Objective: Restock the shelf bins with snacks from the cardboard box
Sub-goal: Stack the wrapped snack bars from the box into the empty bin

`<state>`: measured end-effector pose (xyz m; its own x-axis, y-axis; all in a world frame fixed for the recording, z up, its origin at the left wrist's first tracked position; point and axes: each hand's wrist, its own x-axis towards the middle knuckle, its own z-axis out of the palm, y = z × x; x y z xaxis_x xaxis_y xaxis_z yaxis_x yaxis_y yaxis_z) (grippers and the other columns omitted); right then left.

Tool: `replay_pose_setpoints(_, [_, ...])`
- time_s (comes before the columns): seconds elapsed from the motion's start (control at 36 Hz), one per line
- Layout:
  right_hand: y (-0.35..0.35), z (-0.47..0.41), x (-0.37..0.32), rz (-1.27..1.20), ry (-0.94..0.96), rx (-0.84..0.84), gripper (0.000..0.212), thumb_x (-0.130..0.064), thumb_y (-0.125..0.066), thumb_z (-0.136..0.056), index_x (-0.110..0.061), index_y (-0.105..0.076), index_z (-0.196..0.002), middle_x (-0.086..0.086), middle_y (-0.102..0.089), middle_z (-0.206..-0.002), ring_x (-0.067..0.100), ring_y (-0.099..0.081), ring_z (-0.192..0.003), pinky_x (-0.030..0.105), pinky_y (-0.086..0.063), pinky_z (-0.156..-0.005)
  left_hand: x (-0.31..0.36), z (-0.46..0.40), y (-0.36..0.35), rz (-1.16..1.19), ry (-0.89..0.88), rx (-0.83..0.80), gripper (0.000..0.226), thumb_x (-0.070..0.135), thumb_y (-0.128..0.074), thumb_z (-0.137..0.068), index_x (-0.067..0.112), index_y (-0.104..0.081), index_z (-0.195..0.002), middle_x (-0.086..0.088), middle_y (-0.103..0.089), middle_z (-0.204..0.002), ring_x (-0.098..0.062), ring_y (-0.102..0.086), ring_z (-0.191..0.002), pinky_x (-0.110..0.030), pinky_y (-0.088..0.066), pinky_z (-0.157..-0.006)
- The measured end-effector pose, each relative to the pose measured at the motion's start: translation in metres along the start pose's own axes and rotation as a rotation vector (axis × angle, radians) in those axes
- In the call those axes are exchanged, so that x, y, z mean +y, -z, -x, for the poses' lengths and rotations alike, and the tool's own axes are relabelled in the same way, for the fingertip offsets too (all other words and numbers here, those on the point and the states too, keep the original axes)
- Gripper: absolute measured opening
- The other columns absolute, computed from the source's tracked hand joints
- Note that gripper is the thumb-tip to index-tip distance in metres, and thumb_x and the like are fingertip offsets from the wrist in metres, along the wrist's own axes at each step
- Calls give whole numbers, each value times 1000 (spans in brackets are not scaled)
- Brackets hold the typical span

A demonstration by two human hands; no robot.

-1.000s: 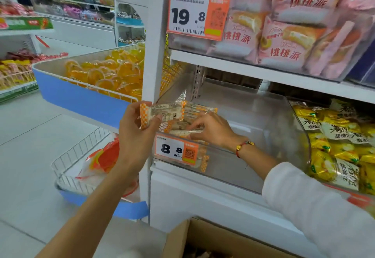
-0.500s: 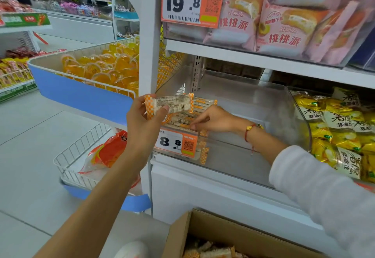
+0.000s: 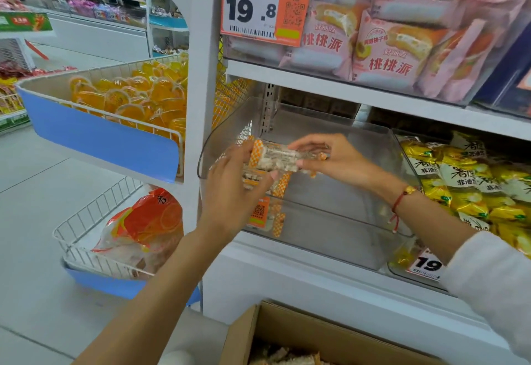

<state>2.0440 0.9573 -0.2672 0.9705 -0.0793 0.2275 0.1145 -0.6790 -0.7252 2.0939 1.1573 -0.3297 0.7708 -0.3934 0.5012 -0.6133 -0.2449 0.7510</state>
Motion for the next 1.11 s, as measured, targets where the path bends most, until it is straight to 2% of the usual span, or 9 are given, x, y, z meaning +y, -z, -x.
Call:
replay_pose_setpoints(0.11, [12, -21, 38, 239, -266, 350, 24, -5, -70, -83, -13, -68, -105, 1, -63, -94, 8, -58, -85, 10, -42, -60, -25, 13, 6, -444, -155, 25, 43, 48, -37, -97, 22, -59, -122, 3, -63, -120, -17, -51, -114, -29, -29, -102])
replay_pose_setpoints(0.19, [16, -29, 74, 543, -433, 323, 26, -5, -64, -83, -15, -70, -107, 8, -66, -110, 26, -62, -100, 23, -44, -72, -38, 15, 9, -539, -264, -8, 46, 42, -26, -101, 18, -65, -110, 2, -65, -110, -19, -54, -105, -30, -30, -98])
replay_pose_setpoints(0.25, [13, -35, 92, 613, -485, 280, 27, -6, -64, -85, -15, -69, -110, 11, -64, -117, 29, -58, -109, 29, -44, -81, -41, 13, 10, -547, -292, -15, 47, 39, -23, -102, 17, -64, -109, 1, -64, -109, -20, -54, -104, -31, -31, -98])
replay_pose_setpoints(0.42, [1, -62, 115, 660, -410, 262, 29, -8, -66, -83, -20, -64, -110, 13, -65, -115, 34, -58, -109, 39, -48, -88, -42, 13, 9, -567, -289, -5, 45, 36, -25, -102, 16, -65, -107, 0, -63, -106, -20, -52, -101, -33, -31, -97])
replay_pose_setpoints(0.64, [-5, -71, 117, 979, -297, 266, 22, -15, -68, -86, -15, -70, -108, 16, -62, -115, 36, -57, -108, 42, -46, -90, -43, 13, 7, -576, -291, 26, 43, 35, -26, -102, 15, -64, -100, 0, -62, -99, -19, -50, -95, -29, -30, -91])
replay_pose_setpoints(0.83, [-2, -64, 112, 849, -324, 216, 41, -30, -71, -85, -18, -62, -123, 15, -57, -122, 33, -53, -115, 39, -46, -87, -42, 13, 8, -589, -282, 15, 44, 36, -24, -102, 16, -63, -100, 1, -62, -99, -18, -51, -95, -29, -30, -92])
replay_pose_setpoints(0.92, [2, -62, 92, 695, -336, 215, 28, -25, -70, -85, -15, -67, -111, 12, -65, -109, 28, -62, -101, 31, -46, -76, -42, 14, 8, -567, -278, -4, 46, 38, -22, -102, 15, -63, -102, 0, -62, -101, -19, -50, -97, -30, -30, -93])
replay_pose_setpoints(1.0, [-4, -55, 53, 273, -587, -124, 19, -29, -66, -90, -11, -66, -95, 6, -66, -81, 11, -66, -62, 20, -53, -55, -41, 14, 8, -565, -274, -7, 50, 39, -19, -102, 15, -63, -102, 0, -61, -100, -18, -49, -97, -31, -30, -93])
replay_pose_setpoints(1.11, [-16, -36, 9, 29, -753, -661, 36, -40, -41, -101, -11, -62, -107, 12, -69, -105, 18, -70, -81, 28, -56, -79, -40, 14, 9, -559, -271, -28, 49, 39, -21, -102, 15, -64, -104, 0, -62, -101, -19, -50, -99, -30, -29, -95])
